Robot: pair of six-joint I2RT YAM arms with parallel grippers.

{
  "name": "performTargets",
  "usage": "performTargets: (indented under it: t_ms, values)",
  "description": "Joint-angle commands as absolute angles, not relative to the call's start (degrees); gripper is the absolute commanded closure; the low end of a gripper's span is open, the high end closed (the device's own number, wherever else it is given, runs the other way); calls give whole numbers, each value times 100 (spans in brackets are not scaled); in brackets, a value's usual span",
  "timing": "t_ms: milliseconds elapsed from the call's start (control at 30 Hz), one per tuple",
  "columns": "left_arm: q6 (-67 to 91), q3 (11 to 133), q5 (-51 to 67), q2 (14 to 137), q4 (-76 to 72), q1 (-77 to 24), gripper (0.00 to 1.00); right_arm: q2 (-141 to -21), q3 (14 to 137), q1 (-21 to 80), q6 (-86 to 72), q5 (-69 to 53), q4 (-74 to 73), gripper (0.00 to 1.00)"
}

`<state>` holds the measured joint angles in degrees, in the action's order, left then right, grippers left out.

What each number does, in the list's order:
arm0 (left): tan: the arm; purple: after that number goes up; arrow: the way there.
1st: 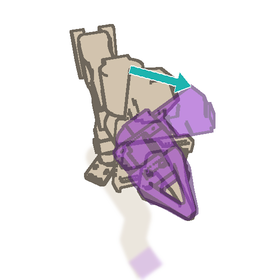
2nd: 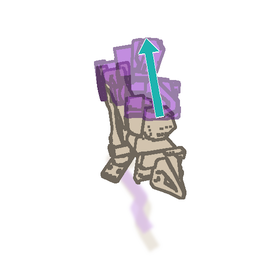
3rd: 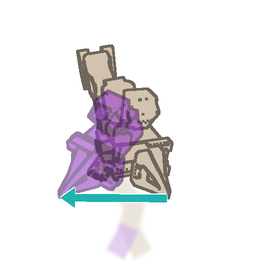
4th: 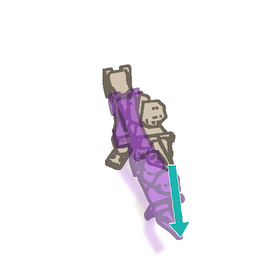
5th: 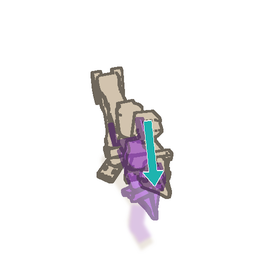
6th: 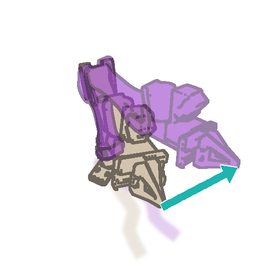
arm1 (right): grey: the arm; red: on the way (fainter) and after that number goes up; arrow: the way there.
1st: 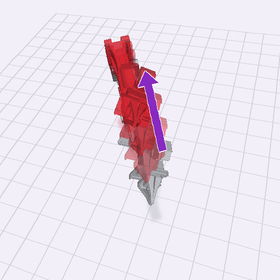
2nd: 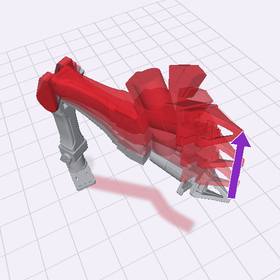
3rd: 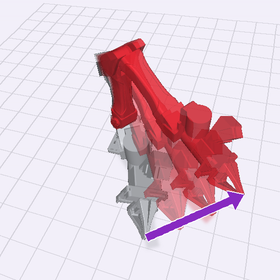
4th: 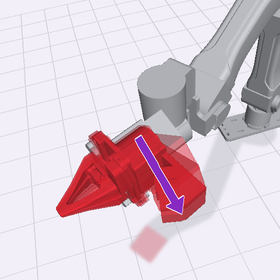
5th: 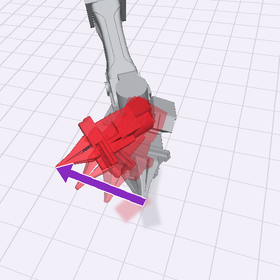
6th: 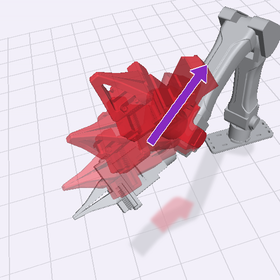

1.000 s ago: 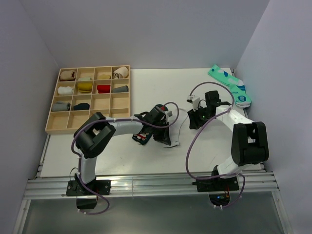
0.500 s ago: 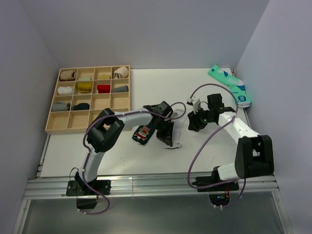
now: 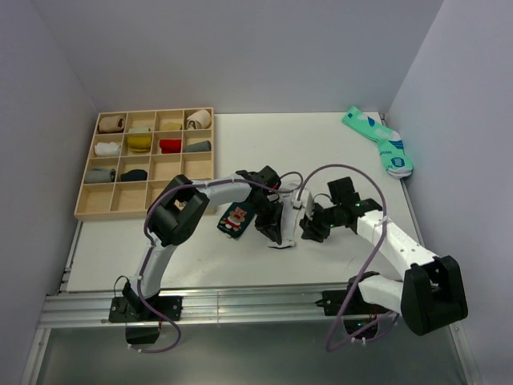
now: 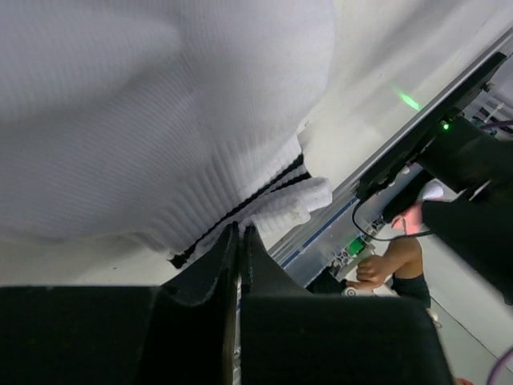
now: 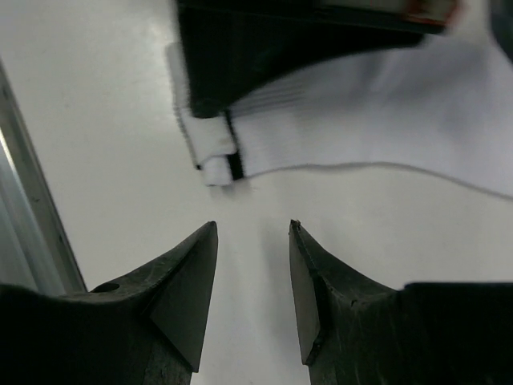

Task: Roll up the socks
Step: Roll the sock at the center of the board.

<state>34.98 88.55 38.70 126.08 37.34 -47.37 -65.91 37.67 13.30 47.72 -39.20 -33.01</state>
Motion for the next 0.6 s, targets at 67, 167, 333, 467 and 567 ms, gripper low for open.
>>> performTargets:
  t_ms: [67,167,333,467,567]
  values:
    - [3340,8991,3727,12893,4069,-4755,98,-6144,3410,2301,5019,-3525,-2998,52]
    - [3331,9009,3726,12911,4096,-4746,98,-6266,3436,2654,5133,-3498,-3015,52]
    - [3322,9018,3753,12937,4105,-4746,98,-6460,3340,2952,5264,-3375,-2822,52]
    - [3322,9009,3797,12990,4087,-4729,97,-6495,3217,3154,5265,-3182,-2567,52]
    - [3305,9009,3815,13025,4069,-4737,97,-6469,3155,3321,5229,-3033,-2444,52]
